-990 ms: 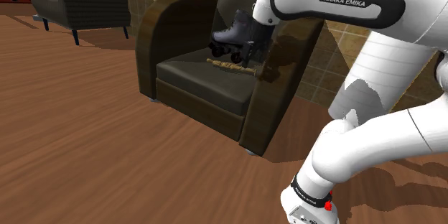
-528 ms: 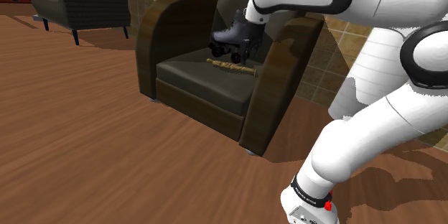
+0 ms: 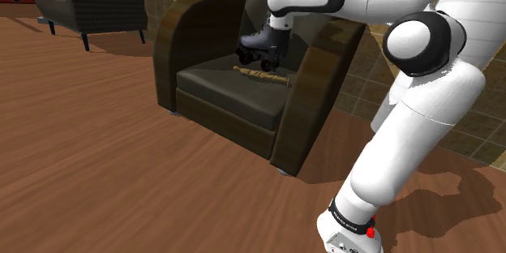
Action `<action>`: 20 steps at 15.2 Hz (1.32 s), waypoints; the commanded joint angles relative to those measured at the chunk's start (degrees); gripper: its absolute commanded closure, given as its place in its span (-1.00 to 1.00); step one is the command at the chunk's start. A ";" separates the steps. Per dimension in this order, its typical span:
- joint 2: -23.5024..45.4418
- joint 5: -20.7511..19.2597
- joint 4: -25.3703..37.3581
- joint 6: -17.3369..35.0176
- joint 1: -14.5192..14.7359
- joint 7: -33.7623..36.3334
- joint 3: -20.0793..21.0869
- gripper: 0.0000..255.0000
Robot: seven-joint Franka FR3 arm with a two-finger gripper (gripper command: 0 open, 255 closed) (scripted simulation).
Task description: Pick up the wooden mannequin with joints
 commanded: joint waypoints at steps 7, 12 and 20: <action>20.37 3.71 19.61 -5.78 -4.16 -11.54 -2.67 -1.00; 20.04 3.62 15.30 -1.82 -4.02 -11.09 -2.56 -1.00; 20.01 3.61 14.04 -0.58 -4.01 -11.01 -2.55 1.00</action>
